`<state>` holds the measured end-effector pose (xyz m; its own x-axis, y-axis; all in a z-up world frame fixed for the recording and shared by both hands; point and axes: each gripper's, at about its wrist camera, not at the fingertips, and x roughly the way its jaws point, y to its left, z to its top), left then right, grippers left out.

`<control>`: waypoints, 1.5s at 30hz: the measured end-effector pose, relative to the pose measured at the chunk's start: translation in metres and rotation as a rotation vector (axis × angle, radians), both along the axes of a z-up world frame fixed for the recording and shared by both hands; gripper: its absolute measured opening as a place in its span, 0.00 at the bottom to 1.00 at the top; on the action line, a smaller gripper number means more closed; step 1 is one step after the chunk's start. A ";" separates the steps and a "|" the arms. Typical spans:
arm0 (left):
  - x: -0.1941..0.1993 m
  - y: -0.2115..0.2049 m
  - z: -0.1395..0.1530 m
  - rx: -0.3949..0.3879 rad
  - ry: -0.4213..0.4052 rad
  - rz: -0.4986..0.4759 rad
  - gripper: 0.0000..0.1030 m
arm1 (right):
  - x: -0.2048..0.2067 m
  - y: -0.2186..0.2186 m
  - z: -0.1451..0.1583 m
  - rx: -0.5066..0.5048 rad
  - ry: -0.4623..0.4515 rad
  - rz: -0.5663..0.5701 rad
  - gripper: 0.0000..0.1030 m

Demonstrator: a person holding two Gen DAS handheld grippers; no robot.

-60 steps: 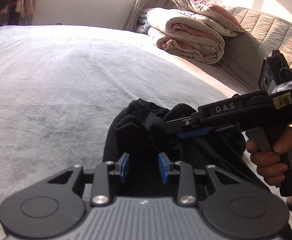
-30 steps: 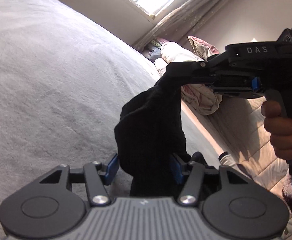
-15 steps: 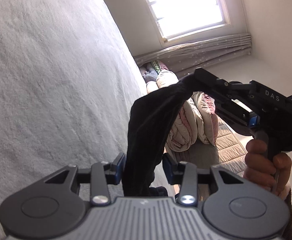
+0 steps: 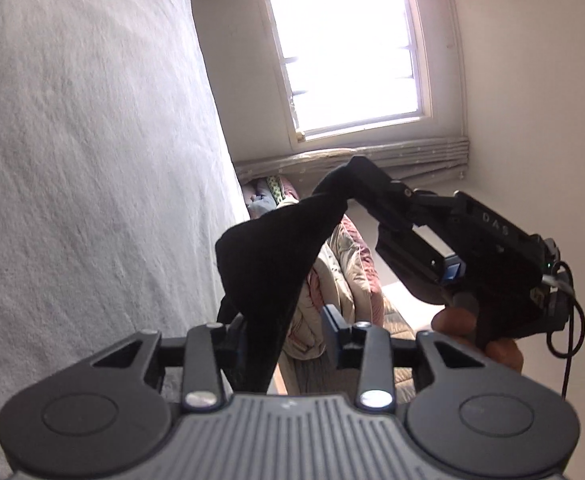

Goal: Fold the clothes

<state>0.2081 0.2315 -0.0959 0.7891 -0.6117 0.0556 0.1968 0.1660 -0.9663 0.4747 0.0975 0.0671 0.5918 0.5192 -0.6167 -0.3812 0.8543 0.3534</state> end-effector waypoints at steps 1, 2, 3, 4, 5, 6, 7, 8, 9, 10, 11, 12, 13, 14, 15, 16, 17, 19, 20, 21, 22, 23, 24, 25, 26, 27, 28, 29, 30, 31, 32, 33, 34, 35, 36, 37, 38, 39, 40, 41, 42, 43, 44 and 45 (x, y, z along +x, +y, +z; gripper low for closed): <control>-0.005 0.004 0.000 -0.022 0.005 0.027 0.30 | 0.004 0.002 -0.004 -0.004 0.007 -0.003 0.05; -0.009 0.007 0.000 -0.038 0.008 0.053 0.29 | 0.007 0.004 -0.008 -0.008 0.014 -0.005 0.05; -0.013 0.010 0.000 -0.042 0.013 0.080 0.28 | 0.011 0.005 -0.012 -0.012 0.021 -0.008 0.05; -0.016 0.013 0.000 -0.035 0.018 0.107 0.26 | 0.015 0.007 -0.016 -0.016 0.028 -0.011 0.05; -0.018 0.014 0.001 -0.023 0.028 0.125 0.24 | 0.019 0.010 -0.023 -0.021 0.040 -0.012 0.05; -0.018 0.014 0.001 -0.010 0.039 0.136 0.21 | 0.023 0.013 -0.029 -0.025 0.051 -0.014 0.05; -0.018 0.012 0.002 0.010 0.055 0.145 0.19 | 0.026 0.016 -0.035 -0.030 0.062 -0.016 0.05; -0.017 0.010 0.002 0.037 0.075 0.151 0.14 | 0.029 0.018 -0.042 -0.032 0.068 -0.020 0.05; -0.016 0.009 0.002 0.069 0.098 0.162 0.08 | 0.032 0.020 -0.048 -0.034 0.075 -0.023 0.05; -0.017 0.008 0.004 0.115 0.125 0.182 0.05 | 0.035 0.022 -0.054 -0.036 0.082 -0.027 0.05; -0.018 0.009 0.008 0.167 0.151 0.214 0.03 | 0.037 0.024 -0.058 -0.037 0.087 -0.033 0.05; -0.021 0.008 0.012 0.220 0.173 0.252 0.03 | 0.039 0.026 -0.063 -0.037 0.092 -0.038 0.05; -0.023 0.008 0.017 0.272 0.194 0.290 0.03 | 0.041 0.027 -0.067 -0.038 0.096 -0.043 0.05; -0.024 0.010 0.022 0.312 0.214 0.318 0.03 | 0.043 0.030 -0.071 -0.037 0.099 -0.044 0.05; -0.023 0.014 0.026 0.337 0.231 0.336 0.02 | 0.044 0.032 -0.074 -0.034 0.101 -0.043 0.05; -0.022 0.018 0.031 0.362 0.248 0.354 0.02 | 0.046 0.034 -0.078 -0.031 0.103 -0.042 0.05; -0.020 0.020 0.034 0.388 0.269 0.369 0.02 | 0.049 0.038 -0.080 -0.035 0.104 -0.038 0.05; -0.020 0.021 0.038 0.439 0.320 0.393 0.02 | 0.053 0.045 -0.086 -0.046 0.106 -0.029 0.05; -0.019 0.023 0.038 0.460 0.346 0.403 0.03 | 0.054 0.049 -0.090 -0.050 0.107 -0.023 0.05; -0.017 0.027 0.037 0.476 0.374 0.409 0.03 | 0.056 0.052 -0.094 -0.051 0.111 -0.020 0.05; -0.015 0.029 0.036 0.493 0.398 0.415 0.03 | 0.058 0.056 -0.099 -0.053 0.115 -0.017 0.05; -0.015 0.032 0.033 0.505 0.413 0.415 0.03 | 0.060 0.059 -0.103 -0.054 0.119 -0.016 0.05; -0.016 0.038 0.031 0.509 0.419 0.412 0.03 | 0.061 0.062 -0.107 -0.056 0.123 -0.015 0.05; -0.016 0.039 0.031 0.514 0.420 0.412 0.03 | 0.062 0.063 -0.112 -0.064 0.127 -0.017 0.05; -0.016 0.039 0.033 0.523 0.419 0.412 0.03 | 0.063 0.065 -0.118 -0.070 0.134 -0.020 0.05; -0.016 0.040 0.033 0.525 0.417 0.412 0.04 | 0.064 0.066 -0.123 -0.075 0.144 -0.024 0.05; -0.017 0.044 0.031 0.520 0.414 0.412 0.05 | 0.064 0.066 -0.126 -0.071 0.143 -0.027 0.05; -0.018 0.047 0.029 0.515 0.411 0.412 0.05 | 0.065 0.066 -0.128 -0.066 0.142 -0.030 0.05; -0.018 0.051 0.026 0.509 0.408 0.412 0.05 | 0.065 0.066 -0.130 -0.061 0.141 -0.033 0.06; -0.018 0.053 0.024 0.507 0.407 0.412 0.05 | 0.065 0.064 -0.129 -0.049 0.143 -0.033 0.06; -0.017 0.053 0.022 0.510 0.407 0.412 0.05 | 0.063 0.062 -0.125 -0.048 0.138 -0.022 0.14; -0.016 0.053 0.021 0.520 0.409 0.413 0.05 | 0.062 0.060 -0.120 -0.047 0.132 -0.012 0.16; -0.012 0.051 0.022 0.547 0.415 0.415 0.05 | 0.060 0.058 -0.116 -0.047 0.125 -0.002 0.18; -0.012 0.048 0.022 0.581 0.420 0.419 0.05 | 0.057 0.053 -0.109 -0.054 0.105 -0.004 0.32; -0.015 0.047 0.025 0.619 0.424 0.434 0.06 | 0.052 0.046 -0.101 -0.060 0.083 -0.008 0.48; -0.018 0.046 0.029 0.661 0.426 0.457 0.07 | 0.048 0.039 -0.094 -0.069 0.063 -0.013 0.50; -0.021 0.046 0.032 0.700 0.427 0.482 0.10 | 0.041 0.028 -0.086 -0.087 0.044 -0.026 0.50; -0.024 0.047 0.036 0.730 0.423 0.504 0.16 | 0.035 0.017 -0.082 -0.109 0.038 -0.042 0.50; -0.031 0.048 0.039 0.748 0.412 0.519 0.18 | 0.029 0.006 -0.078 -0.131 0.031 -0.059 0.50; -0.034 0.050 0.042 0.757 0.398 0.525 0.20 | 0.023 -0.005 -0.073 -0.152 0.025 -0.075 0.50; -0.032 0.050 0.045 0.757 0.380 0.516 0.20 | 0.015 -0.017 -0.073 -0.176 0.023 -0.094 0.50; -0.031 0.049 0.045 0.750 0.359 0.496 0.20 | 0.008 -0.030 -0.072 -0.200 0.022 -0.112 0.50; -0.030 0.048 0.046 0.744 0.339 0.476 0.20 | 0.001 -0.040 -0.074 -0.217 0.023 -0.122 0.50; -0.028 0.047 0.046 0.738 0.319 0.455 0.20 | -0.005 -0.050 -0.076 -0.234 0.025 -0.133 0.50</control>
<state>0.1799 0.2790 -0.0498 0.8734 -0.0328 -0.4860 -0.2956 0.7574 -0.5822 0.4692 0.0478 -0.0086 0.6284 0.2797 -0.7258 -0.2543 0.9557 0.1482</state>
